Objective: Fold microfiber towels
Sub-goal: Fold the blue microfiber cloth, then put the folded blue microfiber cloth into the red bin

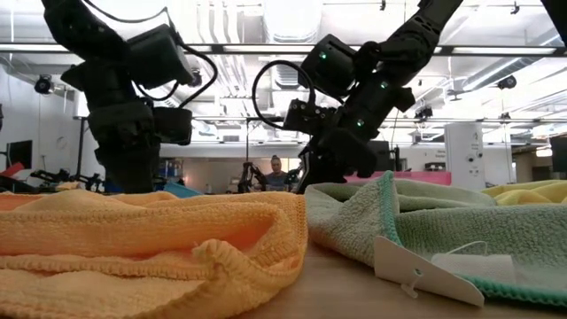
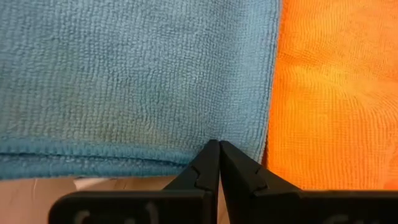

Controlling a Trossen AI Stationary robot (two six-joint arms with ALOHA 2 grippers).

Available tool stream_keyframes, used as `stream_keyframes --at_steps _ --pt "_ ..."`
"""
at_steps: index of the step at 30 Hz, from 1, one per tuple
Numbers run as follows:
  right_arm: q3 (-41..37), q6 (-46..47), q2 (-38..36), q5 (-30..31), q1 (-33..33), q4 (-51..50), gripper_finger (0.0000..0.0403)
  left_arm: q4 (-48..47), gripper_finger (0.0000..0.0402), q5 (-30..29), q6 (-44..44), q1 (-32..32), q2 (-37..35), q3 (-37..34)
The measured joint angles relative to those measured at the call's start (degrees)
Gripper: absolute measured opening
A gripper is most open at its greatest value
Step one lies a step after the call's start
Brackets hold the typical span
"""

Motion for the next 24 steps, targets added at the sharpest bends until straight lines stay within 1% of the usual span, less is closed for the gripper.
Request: stream_keyframes --at_steps 4,12,17,19,22,24 --pt "-0.4 0.0 0.0 0.0 0.0 0.0 0.0009 -0.7 0.0 0.3 0.0 0.0 -2.0 0.0" --pt "-0.1 -1.0 -0.2 0.1 0.0 -0.6 0.0009 -9.3 0.0 0.8 0.0 -0.1 -12.3 0.0" --pt "-0.1 -1.3 -0.2 0.5 -0.1 -0.6 0.0009 -10.5 0.0 0.4 -0.1 -0.1 -17.5 -0.1" --pt "0.2 -0.4 -0.4 2.2 -0.1 -1.0 0.0009 -10.5 0.0 -0.9 -3.0 -0.1 -18.9 -0.2" --pt "1.1 1.3 -1.3 4.3 -0.1 -4.0 0.0009 -10.4 0.0 -4.4 -10.1 0.0 -20.6 -0.3" --pt "1.7 3.0 -2.2 5.1 -0.2 -5.7 0.0009 -10.8 0.0 -5.1 -15.4 0.1 -21.3 -0.7"
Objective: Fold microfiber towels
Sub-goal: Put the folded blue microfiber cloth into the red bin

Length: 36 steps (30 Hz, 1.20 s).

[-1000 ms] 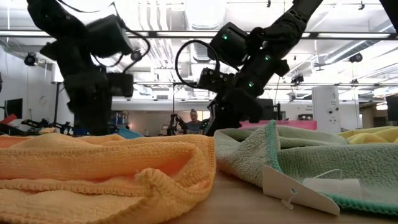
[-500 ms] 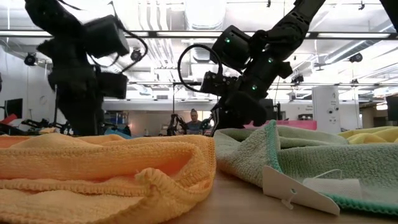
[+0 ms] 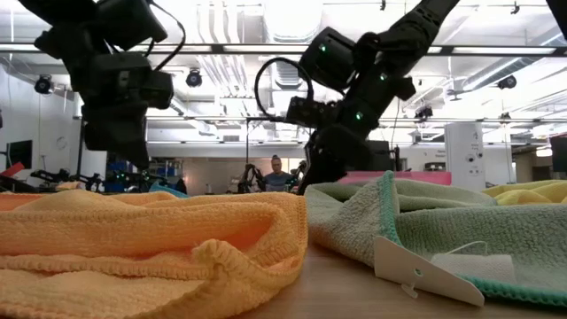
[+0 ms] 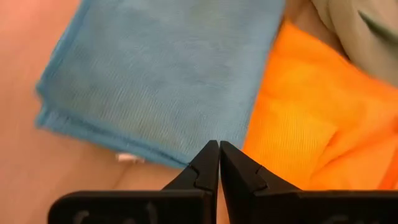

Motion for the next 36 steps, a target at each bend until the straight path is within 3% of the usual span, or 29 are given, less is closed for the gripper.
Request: stream_keyframes --at_steps 7,15,23,29,36 --pt "0.5 22.0 -2.5 -2.2 -2.7 -0.2 0.0017 -1.3 0.002 0.3 -16.9 0.0 -2.0 -2.9" --pt "0.4 33.7 -2.3 -0.1 -2.0 1.7 0.0098 -0.4 0.0125 -2.8 -31.0 0.1 -2.0 -7.9" --pt "0.4 36.2 -1.8 2.4 -2.0 4.9 0.0205 6.3 0.022 -8.0 -31.3 1.2 -0.6 -8.6" --pt "0.4 37.1 0.1 2.5 -1.8 7.9 0.0246 7.0 0.0226 -8.2 -31.9 1.3 3.3 -8.6" --pt "0.4 38.9 3.0 4.0 -1.8 10.0 0.0261 13.1 0.0226 -8.9 -31.4 1.2 9.1 -8.3"
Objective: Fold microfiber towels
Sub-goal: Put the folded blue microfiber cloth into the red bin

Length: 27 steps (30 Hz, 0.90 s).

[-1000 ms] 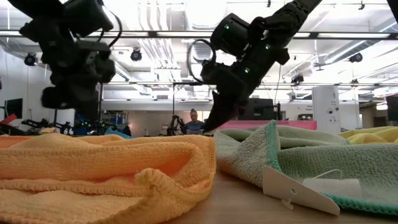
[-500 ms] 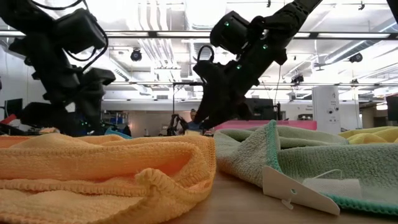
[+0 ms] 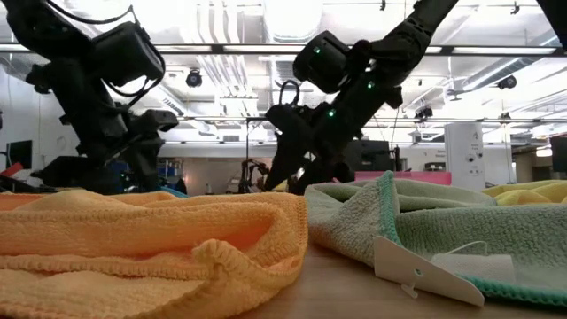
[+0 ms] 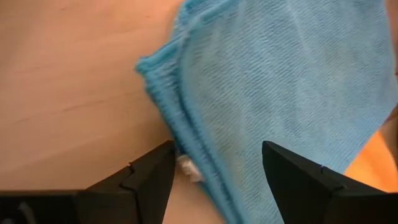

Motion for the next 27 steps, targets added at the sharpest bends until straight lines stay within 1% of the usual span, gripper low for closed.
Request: stream_keyframes --at_steps 5,12,27 --pt "0.0 0.4 1.7 -0.1 0.0 1.8 0.0261 3.1 0.0226 0.0 0.1 0.0 1.9 0.0" --pt "0.0 0.6 1.7 0.0 0.0 2.4 0.0258 8.0 0.0226 -0.1 0.2 0.0 3.5 0.0" --pt "0.0 0.6 1.8 0.0 0.0 3.2 0.026 11.1 0.0226 -0.1 0.2 0.0 7.3 0.0"
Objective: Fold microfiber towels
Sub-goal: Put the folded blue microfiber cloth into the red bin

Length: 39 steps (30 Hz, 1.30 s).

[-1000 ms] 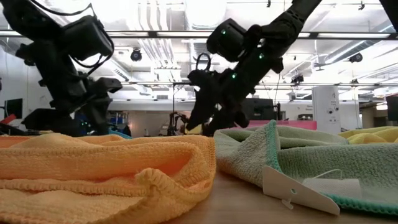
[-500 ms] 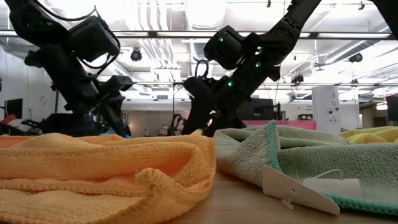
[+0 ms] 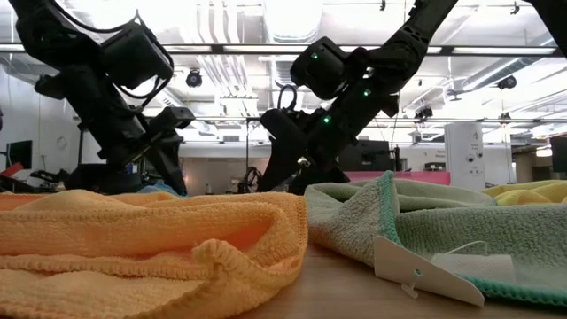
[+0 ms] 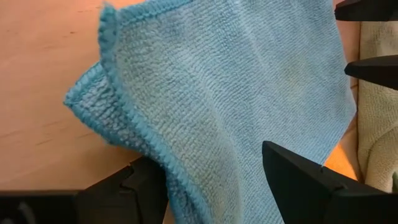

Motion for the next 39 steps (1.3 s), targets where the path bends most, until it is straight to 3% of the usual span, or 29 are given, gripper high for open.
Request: stream_keyframes --at_steps 11,21,27,35,39 --pt "0.1 0.4 3.0 0.0 0.1 3.3 0.0259 1.1 0.0226 0.1 0.0 0.0 0.4 0.0" --pt "0.0 1.2 5.6 -5.8 0.4 12.0 0.0235 1.0 0.0217 0.5 1.6 -0.1 0.4 -0.1" --pt "0.0 1.2 5.6 -5.7 0.4 12.3 0.0189 1.3 0.0149 0.5 2.1 -0.1 0.4 -0.1" --pt "0.0 -0.4 5.6 -4.7 0.4 15.0 0.007 2.1 0.0025 0.5 4.1 -0.1 0.3 -0.1" --pt "0.0 -1.5 5.3 -4.7 0.4 15.0 0.0018 1.8 0.0008 0.2 6.5 -0.1 -1.5 0.2"
